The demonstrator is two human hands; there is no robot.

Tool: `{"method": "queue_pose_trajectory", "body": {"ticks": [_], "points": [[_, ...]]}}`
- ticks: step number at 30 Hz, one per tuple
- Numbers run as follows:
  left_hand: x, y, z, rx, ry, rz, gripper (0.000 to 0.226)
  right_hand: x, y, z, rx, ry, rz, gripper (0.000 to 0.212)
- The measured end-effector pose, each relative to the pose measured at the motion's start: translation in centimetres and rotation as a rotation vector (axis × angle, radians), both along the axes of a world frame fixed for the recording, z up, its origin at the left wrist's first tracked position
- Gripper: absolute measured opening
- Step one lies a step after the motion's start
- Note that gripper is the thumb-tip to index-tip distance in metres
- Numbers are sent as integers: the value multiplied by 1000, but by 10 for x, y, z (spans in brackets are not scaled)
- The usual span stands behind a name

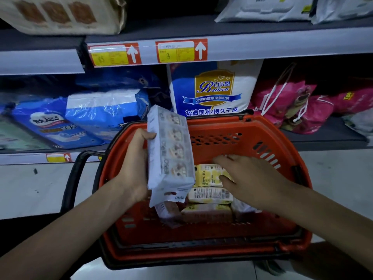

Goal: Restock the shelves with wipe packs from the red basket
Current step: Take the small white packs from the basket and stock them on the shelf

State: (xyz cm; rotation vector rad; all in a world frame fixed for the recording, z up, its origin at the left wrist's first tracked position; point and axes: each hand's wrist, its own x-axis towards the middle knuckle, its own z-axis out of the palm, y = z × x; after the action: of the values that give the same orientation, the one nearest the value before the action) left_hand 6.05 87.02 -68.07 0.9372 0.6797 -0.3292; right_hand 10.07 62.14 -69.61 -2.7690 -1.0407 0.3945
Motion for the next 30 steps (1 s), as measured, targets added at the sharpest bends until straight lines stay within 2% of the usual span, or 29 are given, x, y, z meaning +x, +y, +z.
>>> {"method": "queue_pose_trajectory", "body": {"ticks": [4,7,11,15,20,24,26,30], "points": [[-3,-5,-4,-10,22,-18,53,0,3,1,108,41,-79,42],[-6,-9,-4,-5,30,-28,53,-4,8,1,263,149,-166,44],[-5,-17,-6,-32,11,-38,53,-11,19,16,529,504,-342,52],[-5,-32,-8,54,-49,-109,42,-18,29,22,687,815,-453,66],[-8,-45,-12,141,-121,-127,57,-23,37,20,877,945,-544,60],[-9,-43,-6,122,-119,-125,44,-22,30,12,966,1003,-666,66],[-8,-41,-4,130,-127,-133,38,-18,25,8,997,1048,-731,61],[-7,-38,-1,127,-118,-111,39,-14,17,12,1134,1166,-847,37]]}}
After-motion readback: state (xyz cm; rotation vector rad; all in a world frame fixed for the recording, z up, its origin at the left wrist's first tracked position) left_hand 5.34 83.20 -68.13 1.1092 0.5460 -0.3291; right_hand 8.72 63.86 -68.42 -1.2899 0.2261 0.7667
